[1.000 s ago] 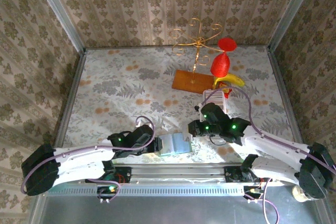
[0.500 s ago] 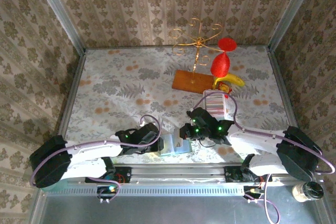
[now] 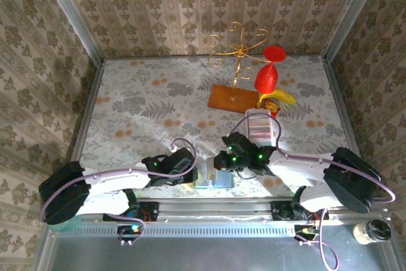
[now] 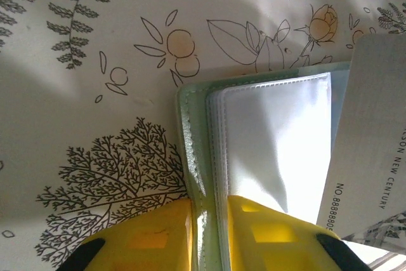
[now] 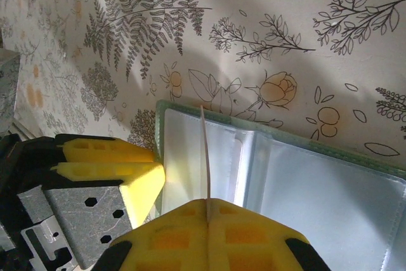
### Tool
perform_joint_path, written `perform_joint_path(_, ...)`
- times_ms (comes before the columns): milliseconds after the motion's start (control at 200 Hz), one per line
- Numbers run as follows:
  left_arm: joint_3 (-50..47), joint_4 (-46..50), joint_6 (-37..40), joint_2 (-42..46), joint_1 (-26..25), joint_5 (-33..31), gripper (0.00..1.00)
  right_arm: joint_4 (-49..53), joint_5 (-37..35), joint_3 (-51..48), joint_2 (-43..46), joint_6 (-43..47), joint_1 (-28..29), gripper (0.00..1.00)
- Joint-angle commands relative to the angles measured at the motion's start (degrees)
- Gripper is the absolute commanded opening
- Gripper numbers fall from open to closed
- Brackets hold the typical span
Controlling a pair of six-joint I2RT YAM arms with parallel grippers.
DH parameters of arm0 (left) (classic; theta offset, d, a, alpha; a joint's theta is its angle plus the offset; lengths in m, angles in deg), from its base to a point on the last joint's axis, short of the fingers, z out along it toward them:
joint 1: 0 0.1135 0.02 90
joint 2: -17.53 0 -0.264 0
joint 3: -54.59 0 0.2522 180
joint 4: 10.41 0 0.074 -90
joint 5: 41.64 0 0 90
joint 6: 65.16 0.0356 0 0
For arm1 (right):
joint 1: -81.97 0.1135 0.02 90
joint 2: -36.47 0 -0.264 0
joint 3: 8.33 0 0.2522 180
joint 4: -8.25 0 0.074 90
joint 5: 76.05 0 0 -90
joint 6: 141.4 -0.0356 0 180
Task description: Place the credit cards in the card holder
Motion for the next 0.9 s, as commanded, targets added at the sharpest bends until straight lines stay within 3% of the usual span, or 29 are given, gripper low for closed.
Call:
perform_joint_path(0,0.3,2.9,0.2,-0.8,-0.4,0.2,0.2,-1.1,-0.2,-1.3,0.5,-1.4,0.3,0.0)
perform_joint_path(385,-0.1,3.7,0.1,-0.9,-0.5,0.0,0.17,2.1,-8.5,-7.4,10.8,-4.2,0.3,0.0)
perform_joint_path(895,0.2,4.0,-0.2,-0.8,-0.5,-0.6,0.16,-7.3,-5.0,-7.9,5.7,-7.6,1.0,0.0)
